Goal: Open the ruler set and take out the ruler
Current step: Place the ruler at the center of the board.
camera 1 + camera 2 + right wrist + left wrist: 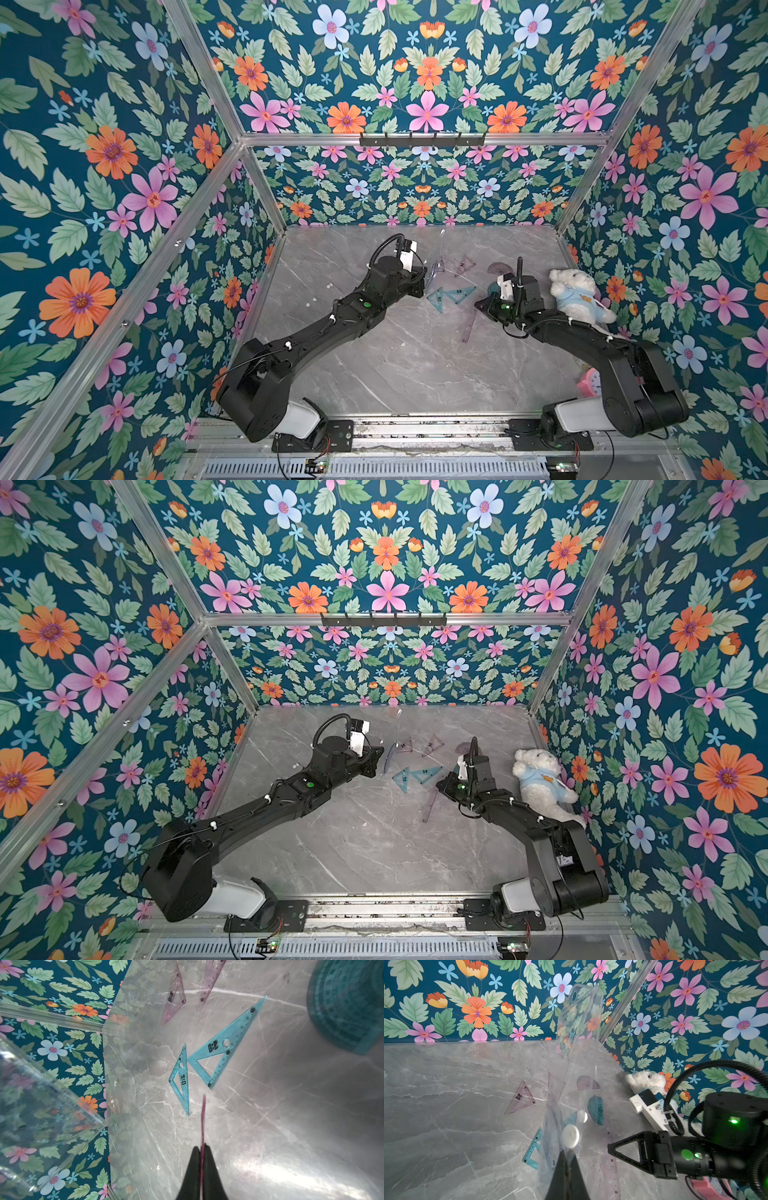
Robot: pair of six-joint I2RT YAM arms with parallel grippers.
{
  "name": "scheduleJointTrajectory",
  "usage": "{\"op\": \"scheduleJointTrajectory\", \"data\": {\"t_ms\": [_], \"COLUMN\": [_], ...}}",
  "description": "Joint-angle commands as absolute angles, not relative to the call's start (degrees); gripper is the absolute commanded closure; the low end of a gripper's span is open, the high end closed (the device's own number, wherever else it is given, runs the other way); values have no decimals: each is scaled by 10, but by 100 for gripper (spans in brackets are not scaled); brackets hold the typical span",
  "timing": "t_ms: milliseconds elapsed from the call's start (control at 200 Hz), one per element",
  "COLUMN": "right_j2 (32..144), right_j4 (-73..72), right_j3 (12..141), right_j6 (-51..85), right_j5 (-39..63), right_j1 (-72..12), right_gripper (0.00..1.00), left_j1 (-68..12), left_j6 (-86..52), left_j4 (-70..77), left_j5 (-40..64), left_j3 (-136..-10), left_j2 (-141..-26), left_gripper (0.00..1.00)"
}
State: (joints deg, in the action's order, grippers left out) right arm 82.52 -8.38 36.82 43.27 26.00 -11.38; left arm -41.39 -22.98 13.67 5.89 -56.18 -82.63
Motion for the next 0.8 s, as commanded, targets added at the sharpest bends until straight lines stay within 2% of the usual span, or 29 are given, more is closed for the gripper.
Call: {"op": "scheduleJointTrajectory", "data": {"t_ms": [0, 310, 605, 695, 795], "right_j2": [851, 907, 905, 908, 911], "right_j4": [-145, -165, -158, -147, -135], "right_j3": [374, 387, 380, 385, 390], "right_j6": [454, 455, 455, 449, 442], "right_j5": [284, 274, 269, 269, 265], "right_j1": [-107, -98, -89, -89, -88], "right_gripper": [100, 100, 100, 95, 84], "left_j1": [-414, -414, -414, -414, -414], "left_j6": [-229, -227, -226, -226, -226], "left_j4": [148, 143, 138, 137, 134], "left_j5": [61, 61, 63, 65, 64], "left_j3": [-567, -569, -574, -576, -576], "left_j2": [-824, -825, -826, -826, -822], "left_gripper": [100, 100, 100, 100, 100]}}
